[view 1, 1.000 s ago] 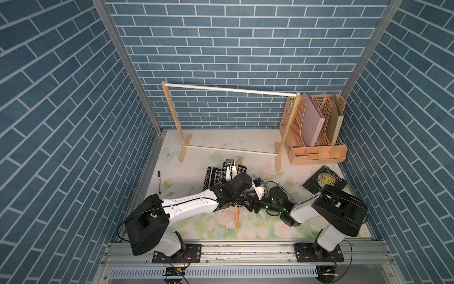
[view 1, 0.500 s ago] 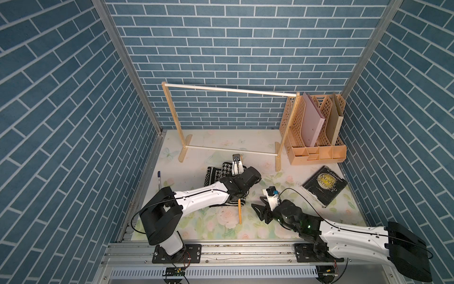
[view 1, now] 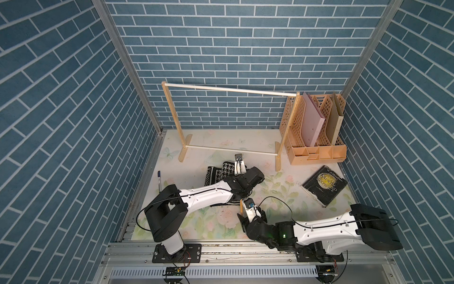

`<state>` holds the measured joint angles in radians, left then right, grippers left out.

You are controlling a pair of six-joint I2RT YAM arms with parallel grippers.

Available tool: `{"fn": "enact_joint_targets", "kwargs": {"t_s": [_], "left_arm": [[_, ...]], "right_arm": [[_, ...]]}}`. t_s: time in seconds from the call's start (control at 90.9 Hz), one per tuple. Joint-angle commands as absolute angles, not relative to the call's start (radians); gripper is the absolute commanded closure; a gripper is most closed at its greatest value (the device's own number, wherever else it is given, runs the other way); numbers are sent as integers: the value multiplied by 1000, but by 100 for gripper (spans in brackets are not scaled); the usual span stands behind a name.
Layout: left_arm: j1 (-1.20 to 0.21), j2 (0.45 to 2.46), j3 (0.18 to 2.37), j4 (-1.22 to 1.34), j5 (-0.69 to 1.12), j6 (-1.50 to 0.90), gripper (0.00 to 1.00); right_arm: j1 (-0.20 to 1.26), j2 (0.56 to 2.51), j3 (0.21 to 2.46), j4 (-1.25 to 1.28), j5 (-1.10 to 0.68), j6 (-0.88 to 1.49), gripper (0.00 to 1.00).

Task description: Hang the scarf on the hanger

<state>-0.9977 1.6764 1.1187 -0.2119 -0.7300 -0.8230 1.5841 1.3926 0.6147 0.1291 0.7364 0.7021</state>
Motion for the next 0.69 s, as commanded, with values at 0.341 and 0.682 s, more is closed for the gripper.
{"fn": "enact_joint_targets", "kwargs": {"t_s": [0.341, 0.682], "left_arm": [[-1014, 1720, 1121, -236, -705, -832, 100], [-1013, 1713, 1111, -222, -694, -834, 100]], "right_arm": [[1611, 1576, 669, 126, 1014, 912, 47], [1598, 1648, 721, 129, 1043, 910, 52]]}}
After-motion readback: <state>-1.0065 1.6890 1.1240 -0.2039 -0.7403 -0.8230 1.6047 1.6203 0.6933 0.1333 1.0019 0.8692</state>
